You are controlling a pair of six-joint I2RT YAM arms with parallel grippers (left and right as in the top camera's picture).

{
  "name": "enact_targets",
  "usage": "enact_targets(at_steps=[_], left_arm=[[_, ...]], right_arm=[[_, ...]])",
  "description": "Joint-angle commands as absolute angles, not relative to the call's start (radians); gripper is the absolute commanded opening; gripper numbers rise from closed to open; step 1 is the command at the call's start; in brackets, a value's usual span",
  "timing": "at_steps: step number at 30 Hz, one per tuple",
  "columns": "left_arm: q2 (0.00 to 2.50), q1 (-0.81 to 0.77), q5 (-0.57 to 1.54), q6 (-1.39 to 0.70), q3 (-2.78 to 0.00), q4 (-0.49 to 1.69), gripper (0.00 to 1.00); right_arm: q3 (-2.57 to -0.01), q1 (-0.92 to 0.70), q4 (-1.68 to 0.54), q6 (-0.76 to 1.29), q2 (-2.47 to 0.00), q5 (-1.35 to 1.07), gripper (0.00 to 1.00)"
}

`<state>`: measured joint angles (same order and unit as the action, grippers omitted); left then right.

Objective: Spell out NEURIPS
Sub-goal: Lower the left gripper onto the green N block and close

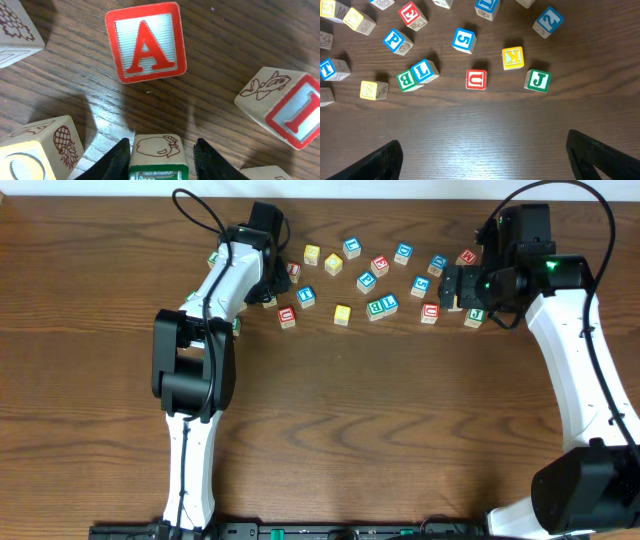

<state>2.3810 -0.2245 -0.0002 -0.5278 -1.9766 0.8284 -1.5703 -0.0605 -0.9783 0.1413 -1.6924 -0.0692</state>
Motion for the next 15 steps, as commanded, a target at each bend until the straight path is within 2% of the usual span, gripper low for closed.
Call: enact_targets(at_steps=[1, 15], left_arm=[[2.389, -0.227, -0.016, -0.532, -2.0, 0.828, 0.4], [2.38, -0.227, -0.016, -0.477, -2.001, 0.853, 0.28]], right_arm=[[-1.588, -0.065, -0.98, 0.149, -1.691, -0.059, 0.99], [-1.588, -0.065, -0.98, 0.149, -1.691, -0.059, 0.99]])
